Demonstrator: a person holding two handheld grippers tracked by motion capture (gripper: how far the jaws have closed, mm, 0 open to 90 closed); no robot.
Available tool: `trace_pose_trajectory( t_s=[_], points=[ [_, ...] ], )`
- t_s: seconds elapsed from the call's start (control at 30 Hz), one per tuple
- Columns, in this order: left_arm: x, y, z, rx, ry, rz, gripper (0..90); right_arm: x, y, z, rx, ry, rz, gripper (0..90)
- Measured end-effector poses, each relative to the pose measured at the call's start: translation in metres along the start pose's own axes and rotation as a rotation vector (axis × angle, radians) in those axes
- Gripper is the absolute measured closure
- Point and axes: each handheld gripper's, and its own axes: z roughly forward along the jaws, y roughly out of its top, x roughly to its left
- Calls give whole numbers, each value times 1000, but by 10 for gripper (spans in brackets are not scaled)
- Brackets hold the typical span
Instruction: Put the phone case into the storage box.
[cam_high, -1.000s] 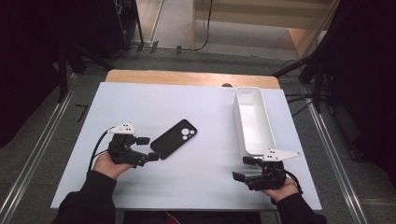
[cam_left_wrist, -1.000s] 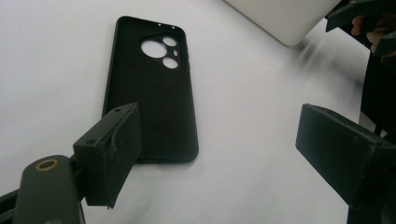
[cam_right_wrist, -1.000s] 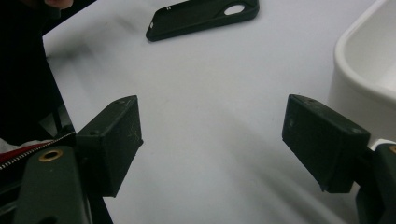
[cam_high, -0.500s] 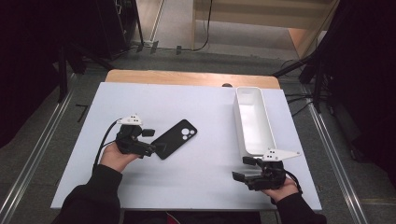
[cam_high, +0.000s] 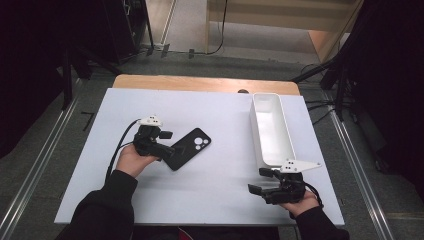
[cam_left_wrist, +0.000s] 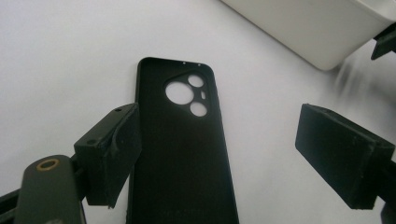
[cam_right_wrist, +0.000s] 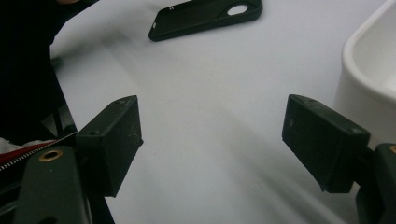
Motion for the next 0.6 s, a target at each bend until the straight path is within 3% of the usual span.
trace_pose_trajectory(
  t_s=[0.27,0.43,0.6],
  points=[
    [-1,8,12,14,27,16,144,0,0,-1,-5,-1,7,182],
    [2,12,24,4,54,-29,143,-1,0,1,-2,0,3,182],
    [-1,14,30,-2,99,-32,143,-1,0,1,-1,-3,-1,182]
  ],
)
